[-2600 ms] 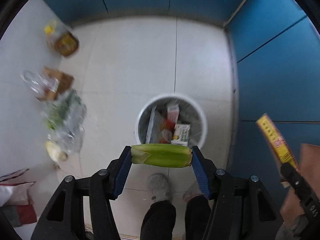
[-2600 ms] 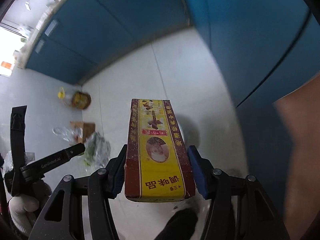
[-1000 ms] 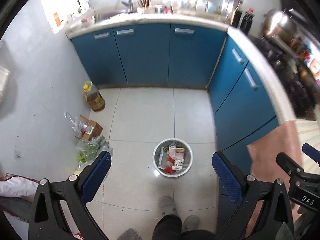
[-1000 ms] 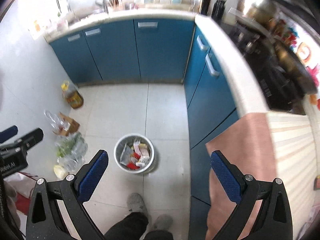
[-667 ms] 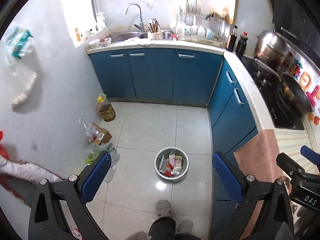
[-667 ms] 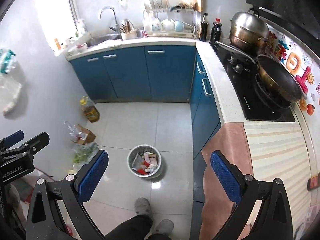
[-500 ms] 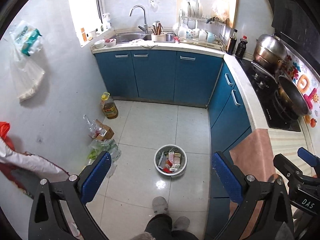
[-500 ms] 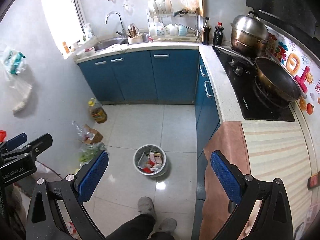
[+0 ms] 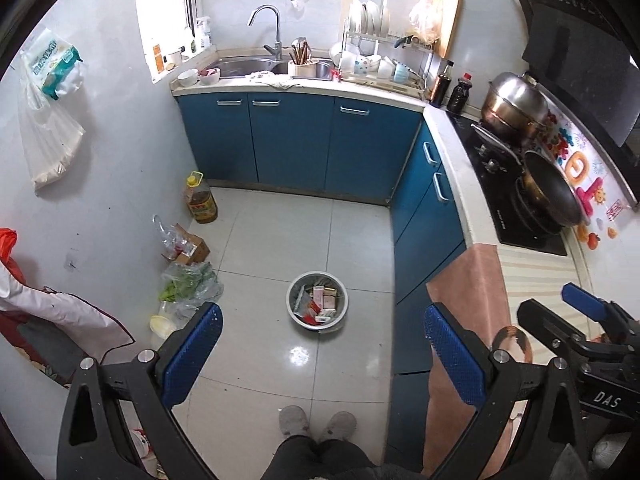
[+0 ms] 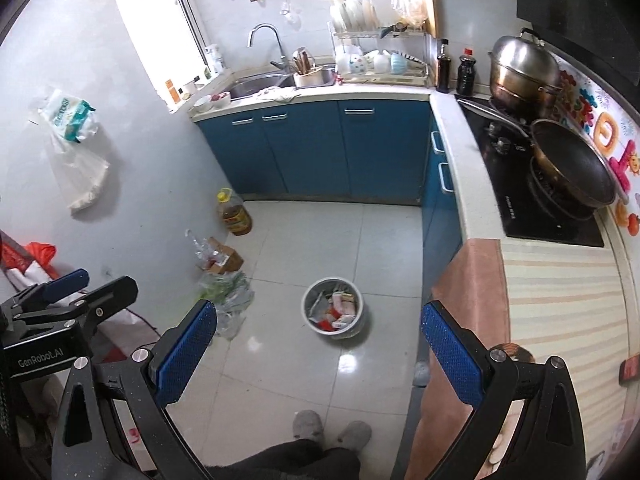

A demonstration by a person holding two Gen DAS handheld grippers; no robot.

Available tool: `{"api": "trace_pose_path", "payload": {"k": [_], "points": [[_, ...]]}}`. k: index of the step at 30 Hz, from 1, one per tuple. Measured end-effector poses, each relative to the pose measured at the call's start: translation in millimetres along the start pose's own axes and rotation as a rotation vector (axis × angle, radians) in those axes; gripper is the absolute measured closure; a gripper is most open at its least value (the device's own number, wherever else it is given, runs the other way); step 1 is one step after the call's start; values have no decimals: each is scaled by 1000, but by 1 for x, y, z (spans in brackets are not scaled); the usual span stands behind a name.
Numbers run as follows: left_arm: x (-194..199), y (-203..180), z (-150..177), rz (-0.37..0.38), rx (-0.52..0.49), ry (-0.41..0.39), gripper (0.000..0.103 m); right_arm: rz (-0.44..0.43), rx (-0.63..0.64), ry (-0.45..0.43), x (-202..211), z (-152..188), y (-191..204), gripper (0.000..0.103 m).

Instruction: Collect trash

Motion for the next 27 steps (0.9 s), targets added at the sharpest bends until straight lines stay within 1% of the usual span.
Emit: {"api": "trace_pose_path", "payload": {"k": [2, 7, 11, 15, 17, 27], "points": [[5, -1, 1, 19, -6, -6, 0, -5, 3, 1, 2, 1, 3, 0], [11, -1, 5, 28, -14, -12, 0, -15, -1, 5, 5, 3, 5, 0], [11, 2, 6, 63, -11, -9, 0, -22, -4, 14, 7, 6, 8, 0], [12, 5, 9, 73, -14, -4, 0, -38, -13, 18, 6, 9, 8, 0], [13, 6, 8, 68, -17, -6, 0, -35, -14, 22, 6, 10, 9, 0], [11, 7, 14, 87, -25, 7, 0, -36, -26, 39, 3, 18, 9, 0]]}}
Point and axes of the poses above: each gripper's, at about its wrist camera, not at the fingertips, and x roughly against the way its jaws point, y to its left, z to its underside, the point moved 5 cm from there along -x, roughly the way its jaws point, and after that the axes turned 13 degrees about y, right-handed, at the moved point
